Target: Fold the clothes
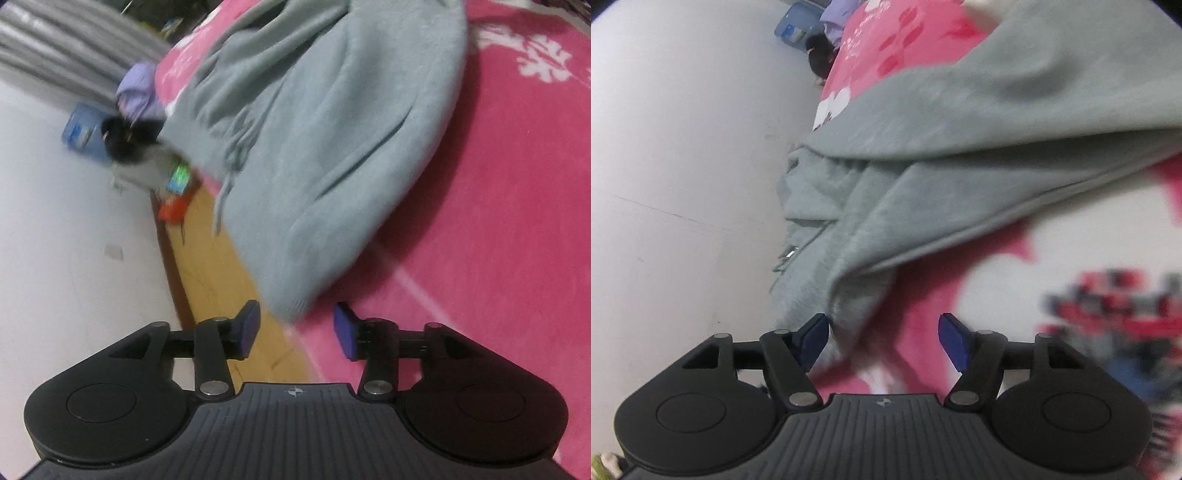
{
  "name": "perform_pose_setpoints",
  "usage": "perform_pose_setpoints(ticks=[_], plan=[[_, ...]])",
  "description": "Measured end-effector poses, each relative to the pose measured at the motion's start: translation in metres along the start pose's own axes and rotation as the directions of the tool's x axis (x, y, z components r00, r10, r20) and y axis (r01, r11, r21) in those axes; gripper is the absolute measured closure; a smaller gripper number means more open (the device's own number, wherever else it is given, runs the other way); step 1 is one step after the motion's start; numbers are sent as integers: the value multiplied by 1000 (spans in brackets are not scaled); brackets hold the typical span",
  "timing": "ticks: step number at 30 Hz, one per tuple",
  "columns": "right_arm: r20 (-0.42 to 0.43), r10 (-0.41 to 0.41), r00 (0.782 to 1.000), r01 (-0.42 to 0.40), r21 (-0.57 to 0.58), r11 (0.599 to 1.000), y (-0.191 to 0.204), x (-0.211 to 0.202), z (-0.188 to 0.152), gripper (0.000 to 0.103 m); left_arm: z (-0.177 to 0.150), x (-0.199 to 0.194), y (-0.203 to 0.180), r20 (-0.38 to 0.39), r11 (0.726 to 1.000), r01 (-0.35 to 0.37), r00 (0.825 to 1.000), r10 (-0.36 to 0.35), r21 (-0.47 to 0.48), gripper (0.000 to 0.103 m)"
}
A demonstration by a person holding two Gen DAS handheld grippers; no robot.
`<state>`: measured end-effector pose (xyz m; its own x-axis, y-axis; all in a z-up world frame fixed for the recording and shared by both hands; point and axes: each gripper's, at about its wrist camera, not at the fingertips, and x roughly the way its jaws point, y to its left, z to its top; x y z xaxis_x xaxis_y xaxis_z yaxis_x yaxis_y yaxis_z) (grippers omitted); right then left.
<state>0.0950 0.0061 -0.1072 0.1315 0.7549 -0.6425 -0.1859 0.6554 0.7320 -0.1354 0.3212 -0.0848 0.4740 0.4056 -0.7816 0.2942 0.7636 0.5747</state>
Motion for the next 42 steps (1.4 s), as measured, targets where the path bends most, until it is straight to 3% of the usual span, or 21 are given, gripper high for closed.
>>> perform_pose_setpoints(ticks=[3,6,8,11,16,21,25,27,31,35,38,42], plan=[[35,-55,998,54,14,998,-16,-37,-11,34,-11,-15,20,-23,987,9,1000,-13,-158,57],[87,-105,991,102,40,994,-34,-66,-23,34,-2,-25,47,1,946,38,999,-40,-323,57],[131,-120,984,111,71,991,-45,-88,-39,34,16,-32,57,44,929,47,998,-34,-366,56],[196,-133,972,115,100,988,-63,-124,-56,34,64,-46,58,149,930,86,988,-34,-358,56],[322,-138,937,108,109,988,-80,-160,-68,36,160,-68,37,328,950,169,942,-77,-262,54],[441,-196,876,139,158,978,-108,-197,-68,46,249,-81,-22,475,967,243,861,-183,-69,50],[528,-242,814,158,200,967,-130,-227,-68,53,299,-81,-82,526,949,305,795,-303,85,49],[569,-266,779,166,222,961,-141,-241,-68,63,319,-80,-113,539,932,322,762,-359,165,49],[625,-311,716,149,299,943,-170,-271,-69,74,349,-81,-165,562,896,341,698,-443,284,49],[633,-346,692,104,388,916,-200,-280,-66,78,382,-90,-211,587,873,292,652,-480,390,46],[621,-370,691,94,431,898,-215,-278,-64,78,409,-92,-245,595,856,238,633,-495,459,46],[603,-389,697,87,467,880,-228,-275,-66,78,435,-92,-274,581,834,235,623,-523,499,51]])
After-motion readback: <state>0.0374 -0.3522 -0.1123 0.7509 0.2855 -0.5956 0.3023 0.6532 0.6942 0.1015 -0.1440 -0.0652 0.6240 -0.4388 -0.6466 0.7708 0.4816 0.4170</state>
